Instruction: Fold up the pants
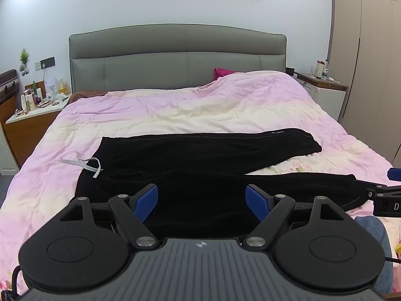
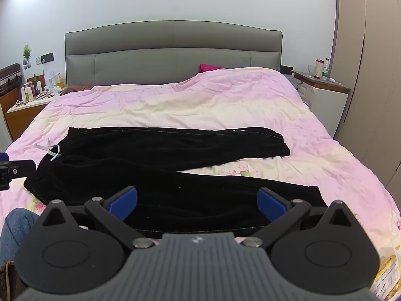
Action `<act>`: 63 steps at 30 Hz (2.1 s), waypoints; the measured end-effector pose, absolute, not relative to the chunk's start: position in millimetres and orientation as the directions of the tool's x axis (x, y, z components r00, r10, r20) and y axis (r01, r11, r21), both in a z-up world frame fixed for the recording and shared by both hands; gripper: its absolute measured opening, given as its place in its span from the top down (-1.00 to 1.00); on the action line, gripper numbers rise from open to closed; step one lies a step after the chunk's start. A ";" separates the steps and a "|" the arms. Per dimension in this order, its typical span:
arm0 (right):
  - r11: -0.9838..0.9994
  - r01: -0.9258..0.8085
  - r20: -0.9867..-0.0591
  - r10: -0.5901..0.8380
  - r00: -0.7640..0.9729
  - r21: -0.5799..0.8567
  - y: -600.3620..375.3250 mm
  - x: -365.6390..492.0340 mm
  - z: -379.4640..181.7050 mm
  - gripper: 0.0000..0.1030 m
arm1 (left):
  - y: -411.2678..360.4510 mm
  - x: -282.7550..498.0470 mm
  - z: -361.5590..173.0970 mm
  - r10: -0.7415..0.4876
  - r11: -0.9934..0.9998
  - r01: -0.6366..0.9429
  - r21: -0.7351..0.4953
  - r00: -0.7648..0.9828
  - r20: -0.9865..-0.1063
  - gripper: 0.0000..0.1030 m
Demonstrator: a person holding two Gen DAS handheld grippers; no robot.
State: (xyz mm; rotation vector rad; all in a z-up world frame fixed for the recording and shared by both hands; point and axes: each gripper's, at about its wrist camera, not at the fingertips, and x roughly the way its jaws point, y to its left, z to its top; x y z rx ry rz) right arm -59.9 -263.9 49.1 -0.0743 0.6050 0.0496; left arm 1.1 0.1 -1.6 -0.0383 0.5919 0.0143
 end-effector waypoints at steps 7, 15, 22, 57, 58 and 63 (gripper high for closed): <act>0.997 -0.057 -0.568 0.022 0.823 -0.044 -268.8 -65.2 52.3 -0.90 | -0.5 0.6 -0.1 0.004 0.999 -0.026 -0.030 0.829 -0.559 -0.81; 0.998 -0.048 -0.564 0.015 0.826 -0.043 -267.6 -66.7 52.9 -0.90 | -0.5 0.7 -0.1 0.005 0.999 -0.026 -0.028 0.828 -0.560 -0.81; 0.999 -0.040 -0.566 0.012 0.824 -0.037 -268.8 -68.4 54.3 -0.90 | -1.7 -2.1 2.6 0.003 0.999 -0.022 -0.026 0.826 -0.563 -0.81; 0.999 -0.048 -0.569 0.029 0.822 -0.019 -277.2 -69.2 55.4 -0.90 | -4.1 -2.1 3.3 0.003 1.000 -0.018 -0.021 0.816 -0.579 -0.81; 0.999 -0.048 -0.569 0.029 0.822 -0.019 -277.2 -69.3 55.4 -0.90 | -4.3 -2.0 3.3 0.002 1.000 -0.018 -0.021 0.815 -0.579 -0.81; 0.999 -0.049 -0.568 0.029 0.823 -0.020 -277.3 -69.0 55.2 -0.90 | -3.6 -2.6 2.7 0.002 1.000 -0.017 -0.020 0.815 -0.580 -0.81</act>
